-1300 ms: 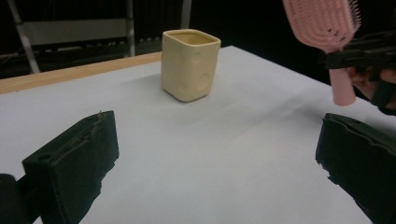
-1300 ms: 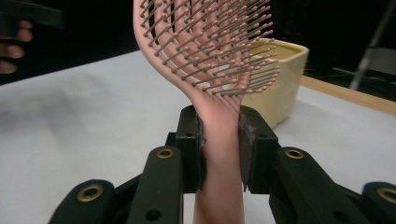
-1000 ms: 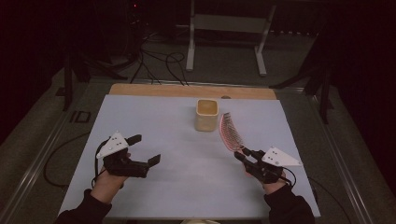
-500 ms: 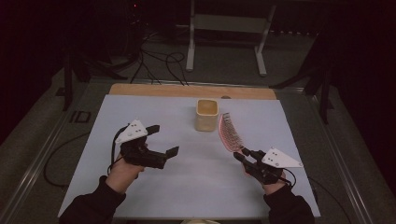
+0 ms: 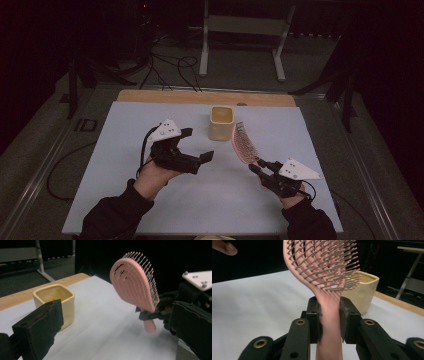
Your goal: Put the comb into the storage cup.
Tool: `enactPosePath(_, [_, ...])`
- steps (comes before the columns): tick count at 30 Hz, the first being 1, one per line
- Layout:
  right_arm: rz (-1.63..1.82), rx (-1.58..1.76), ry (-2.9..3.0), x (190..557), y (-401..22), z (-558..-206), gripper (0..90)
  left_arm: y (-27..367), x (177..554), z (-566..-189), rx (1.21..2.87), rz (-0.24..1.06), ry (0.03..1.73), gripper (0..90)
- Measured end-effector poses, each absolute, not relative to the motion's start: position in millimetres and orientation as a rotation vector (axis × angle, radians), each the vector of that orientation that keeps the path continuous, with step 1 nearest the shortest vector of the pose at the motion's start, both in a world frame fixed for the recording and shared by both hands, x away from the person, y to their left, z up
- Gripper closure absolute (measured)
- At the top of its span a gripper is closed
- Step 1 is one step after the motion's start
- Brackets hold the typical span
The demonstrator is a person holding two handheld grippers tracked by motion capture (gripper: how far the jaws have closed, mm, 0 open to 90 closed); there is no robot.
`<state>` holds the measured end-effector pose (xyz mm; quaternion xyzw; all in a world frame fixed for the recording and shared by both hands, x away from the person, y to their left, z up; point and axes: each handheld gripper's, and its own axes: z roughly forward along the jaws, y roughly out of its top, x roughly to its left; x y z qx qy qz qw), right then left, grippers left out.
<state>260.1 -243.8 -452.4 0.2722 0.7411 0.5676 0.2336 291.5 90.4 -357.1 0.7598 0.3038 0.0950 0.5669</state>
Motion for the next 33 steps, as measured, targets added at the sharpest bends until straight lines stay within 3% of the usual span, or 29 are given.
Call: enactPosePath(33, [1.549,0.741,2.051,261.9,-243.5,-454.6,72.7,24.6,312.2,-337.8,1.796,0.137,0.855,0.2])
